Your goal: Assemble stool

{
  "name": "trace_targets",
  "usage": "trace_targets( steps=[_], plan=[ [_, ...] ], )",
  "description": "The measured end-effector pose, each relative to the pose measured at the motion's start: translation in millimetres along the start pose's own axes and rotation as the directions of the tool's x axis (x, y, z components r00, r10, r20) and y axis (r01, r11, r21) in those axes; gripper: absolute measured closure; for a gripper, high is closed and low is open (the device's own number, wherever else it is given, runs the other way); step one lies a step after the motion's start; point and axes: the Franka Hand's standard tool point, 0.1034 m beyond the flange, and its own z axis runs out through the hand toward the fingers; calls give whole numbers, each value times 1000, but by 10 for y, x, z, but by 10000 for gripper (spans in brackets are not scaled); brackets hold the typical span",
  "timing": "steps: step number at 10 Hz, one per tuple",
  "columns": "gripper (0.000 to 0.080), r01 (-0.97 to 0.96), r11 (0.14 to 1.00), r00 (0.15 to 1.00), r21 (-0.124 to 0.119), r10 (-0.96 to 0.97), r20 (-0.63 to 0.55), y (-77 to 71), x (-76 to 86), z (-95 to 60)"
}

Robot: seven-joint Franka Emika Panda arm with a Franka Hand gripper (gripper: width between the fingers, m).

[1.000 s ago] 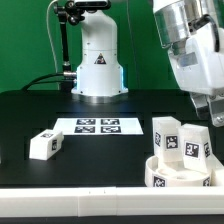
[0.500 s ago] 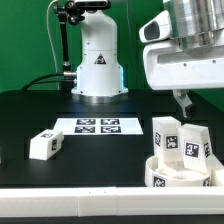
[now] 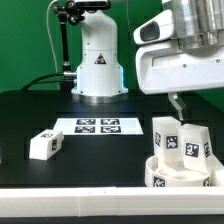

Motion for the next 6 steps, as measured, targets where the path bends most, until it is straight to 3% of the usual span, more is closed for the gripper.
trace_targets(
  steps=[1, 3, 6],
  plan=[
    [150, 122, 992, 993, -16, -122, -2, -4, -6, 3],
    [150, 376, 926, 927, -23, -376, 10, 44, 16, 5],
    [150, 511, 859, 860, -27, -510, 15, 85, 33, 11]
  ],
)
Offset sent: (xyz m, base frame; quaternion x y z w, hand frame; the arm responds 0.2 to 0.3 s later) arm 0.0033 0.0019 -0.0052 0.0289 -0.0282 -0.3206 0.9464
